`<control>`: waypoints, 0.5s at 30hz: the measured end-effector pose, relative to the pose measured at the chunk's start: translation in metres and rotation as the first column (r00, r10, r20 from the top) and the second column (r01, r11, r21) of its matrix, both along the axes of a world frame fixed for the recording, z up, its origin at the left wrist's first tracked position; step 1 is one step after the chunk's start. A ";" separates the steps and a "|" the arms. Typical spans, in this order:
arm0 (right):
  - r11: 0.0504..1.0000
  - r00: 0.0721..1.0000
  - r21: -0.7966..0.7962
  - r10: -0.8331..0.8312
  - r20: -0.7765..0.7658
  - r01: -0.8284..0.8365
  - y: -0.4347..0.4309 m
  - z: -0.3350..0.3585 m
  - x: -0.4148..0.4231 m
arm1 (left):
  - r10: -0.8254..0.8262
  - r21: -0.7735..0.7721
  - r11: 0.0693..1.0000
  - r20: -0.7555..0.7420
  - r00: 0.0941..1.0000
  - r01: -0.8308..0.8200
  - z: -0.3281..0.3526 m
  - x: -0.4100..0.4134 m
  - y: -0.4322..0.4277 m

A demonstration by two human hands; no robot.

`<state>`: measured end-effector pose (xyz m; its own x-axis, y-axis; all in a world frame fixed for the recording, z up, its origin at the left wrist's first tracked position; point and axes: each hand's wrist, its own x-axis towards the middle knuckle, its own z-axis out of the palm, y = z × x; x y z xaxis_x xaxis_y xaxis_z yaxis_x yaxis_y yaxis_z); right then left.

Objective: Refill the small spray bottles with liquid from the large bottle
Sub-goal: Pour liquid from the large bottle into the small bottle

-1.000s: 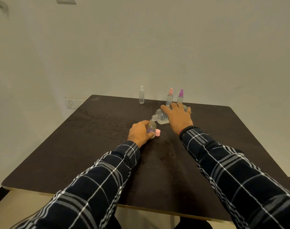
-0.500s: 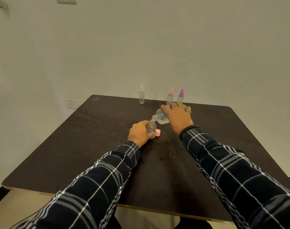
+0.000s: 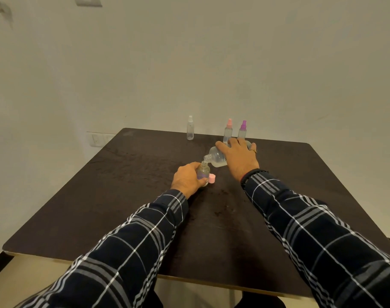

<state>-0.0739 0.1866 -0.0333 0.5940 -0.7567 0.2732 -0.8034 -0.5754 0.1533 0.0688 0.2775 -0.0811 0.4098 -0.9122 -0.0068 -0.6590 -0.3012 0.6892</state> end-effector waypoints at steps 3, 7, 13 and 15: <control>1.000 1.000 -0.008 0.002 -0.002 -0.002 0.000 0.000 0.000 | 0.002 0.000 1.000 -0.004 1.000 -0.002 -0.001 0.001 0.000; 1.000 1.000 0.002 0.002 -0.005 -0.002 0.000 0.000 0.001 | 0.000 0.015 1.000 -0.013 1.000 0.000 0.000 0.000 -0.001; 1.000 1.000 0.011 -0.002 0.001 0.002 0.001 0.000 0.001 | 0.005 0.015 1.000 -0.020 1.000 -0.005 -0.001 0.000 -0.002; 1.000 1.000 0.010 -0.002 -0.001 0.002 0.001 0.001 0.000 | 0.006 0.010 1.000 -0.023 1.000 -0.005 -0.001 -0.001 -0.001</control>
<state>-0.0734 0.1878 -0.0327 0.5929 -0.7605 0.2649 -0.8043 -0.5754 0.1483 0.0683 0.2761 -0.0820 0.4145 -0.9097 -0.0256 -0.6411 -0.3119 0.7012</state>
